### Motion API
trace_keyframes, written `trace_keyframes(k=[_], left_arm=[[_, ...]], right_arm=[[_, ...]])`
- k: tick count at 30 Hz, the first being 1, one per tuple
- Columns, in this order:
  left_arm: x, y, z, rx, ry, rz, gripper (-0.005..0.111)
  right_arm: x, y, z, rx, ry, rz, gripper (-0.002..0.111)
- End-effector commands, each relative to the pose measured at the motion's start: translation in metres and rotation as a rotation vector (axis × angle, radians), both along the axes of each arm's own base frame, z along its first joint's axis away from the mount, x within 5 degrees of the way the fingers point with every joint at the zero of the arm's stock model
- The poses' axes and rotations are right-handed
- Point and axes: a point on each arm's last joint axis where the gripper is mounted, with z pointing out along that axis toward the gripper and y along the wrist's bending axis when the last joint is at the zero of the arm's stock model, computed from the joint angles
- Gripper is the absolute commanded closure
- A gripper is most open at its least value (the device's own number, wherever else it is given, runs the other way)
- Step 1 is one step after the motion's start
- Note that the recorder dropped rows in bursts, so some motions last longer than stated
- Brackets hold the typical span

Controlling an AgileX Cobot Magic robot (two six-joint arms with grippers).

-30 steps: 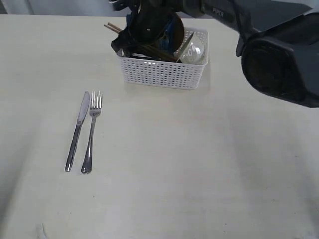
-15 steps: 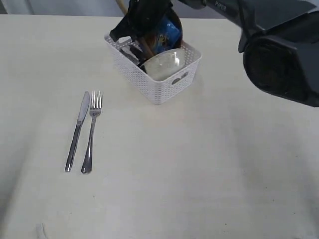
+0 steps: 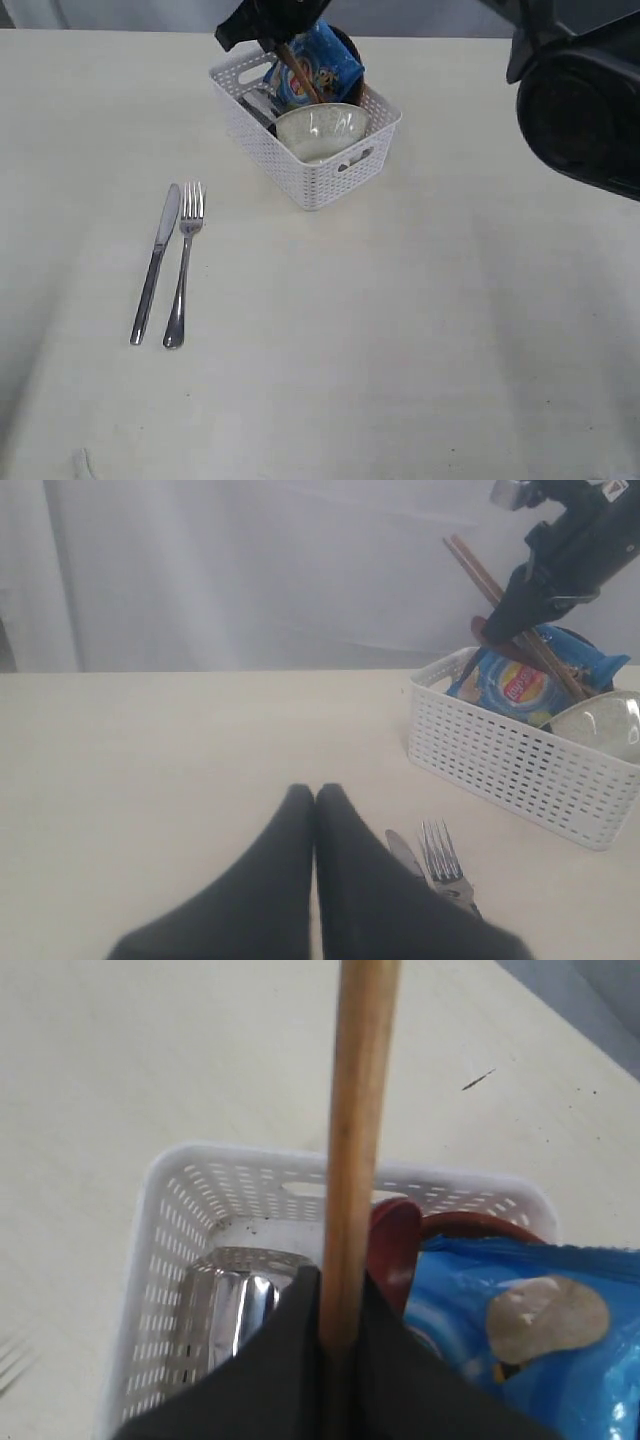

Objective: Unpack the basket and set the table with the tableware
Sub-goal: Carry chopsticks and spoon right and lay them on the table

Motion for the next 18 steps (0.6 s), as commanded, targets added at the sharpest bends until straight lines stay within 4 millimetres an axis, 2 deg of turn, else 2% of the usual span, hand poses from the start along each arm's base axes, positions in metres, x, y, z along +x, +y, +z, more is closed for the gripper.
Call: trace_keyframes(k=[1, 4, 7, 18], left_arm=[[0.0, 0.0, 0.0, -0.006, -0.006, -0.001, 0.107], [0.0, 0.0, 0.0, -0.006, -0.006, -0.001, 0.107], [0.0, 0.0, 0.0, -0.006, -0.006, -0.001, 0.107], [0.0, 0.0, 0.0, -0.006, -0.006, -0.001, 0.107]], right_arm=[[-0.001, -0.005, 0.032, 0.044, -0.087, -0.004, 0.109], [-0.004, -0.007, 0.055, 0.076, -0.141, -0.006, 0.109], [-0.007, -0.012, 0.066, 0.054, -0.164, -0.005, 0.109], [-0.012, -0.015, 0.064, 0.023, -0.104, -0.006, 0.109]])
